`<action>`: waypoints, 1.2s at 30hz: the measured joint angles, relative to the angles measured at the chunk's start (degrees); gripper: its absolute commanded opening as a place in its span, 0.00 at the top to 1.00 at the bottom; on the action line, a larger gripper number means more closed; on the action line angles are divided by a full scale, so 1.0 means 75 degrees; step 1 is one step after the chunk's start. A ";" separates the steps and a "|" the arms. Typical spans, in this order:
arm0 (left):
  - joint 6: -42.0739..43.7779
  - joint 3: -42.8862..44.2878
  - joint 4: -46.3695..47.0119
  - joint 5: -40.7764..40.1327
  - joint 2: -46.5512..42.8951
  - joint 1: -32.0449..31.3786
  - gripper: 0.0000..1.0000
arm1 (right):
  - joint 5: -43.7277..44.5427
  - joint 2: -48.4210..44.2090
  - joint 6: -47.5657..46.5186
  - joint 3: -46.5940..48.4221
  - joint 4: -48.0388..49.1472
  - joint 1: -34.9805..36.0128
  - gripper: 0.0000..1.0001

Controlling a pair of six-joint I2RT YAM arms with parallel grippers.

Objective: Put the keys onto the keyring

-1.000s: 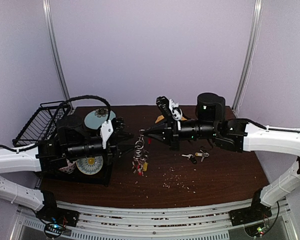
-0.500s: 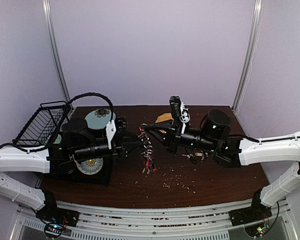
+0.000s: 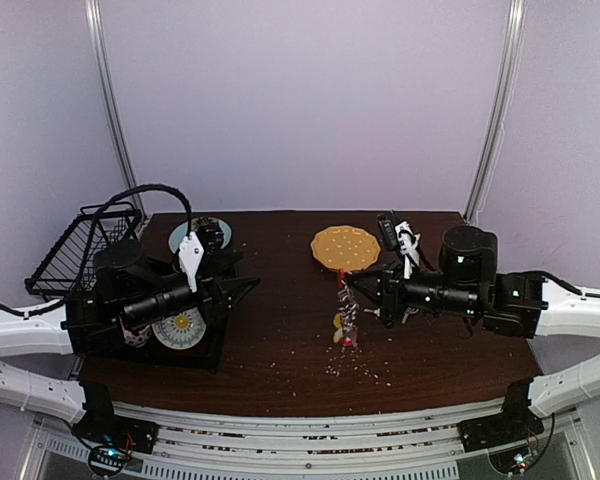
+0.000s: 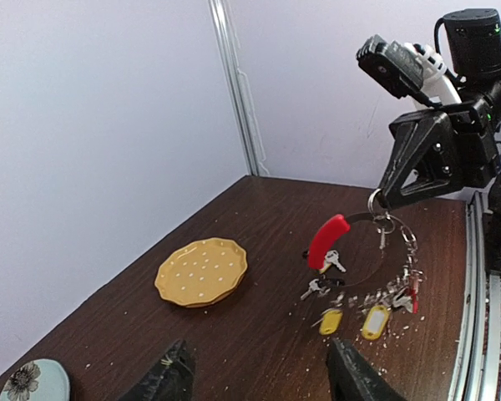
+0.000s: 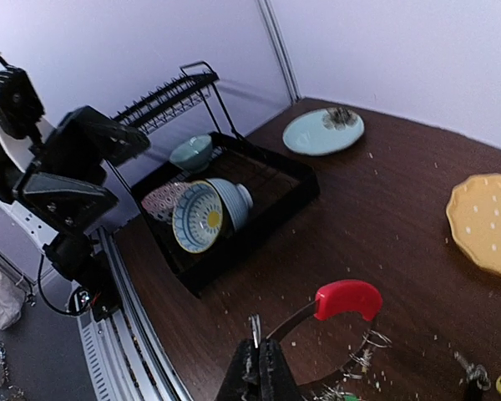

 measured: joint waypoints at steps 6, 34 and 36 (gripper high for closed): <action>0.0192 0.0044 -0.0490 -0.0420 0.0105 0.0000 0.42 | 0.0210 0.0994 0.0933 -0.0079 -0.1317 0.0023 1.00; -0.1148 0.0906 -0.1361 -0.2020 0.1816 0.1897 0.28 | 0.0877 0.1504 0.0114 0.0947 -0.1314 -0.3920 0.00; -0.1416 0.0903 -0.1113 -0.2034 0.2180 0.2378 0.28 | 0.1029 0.0638 0.0236 0.0085 -0.1017 -0.4771 0.00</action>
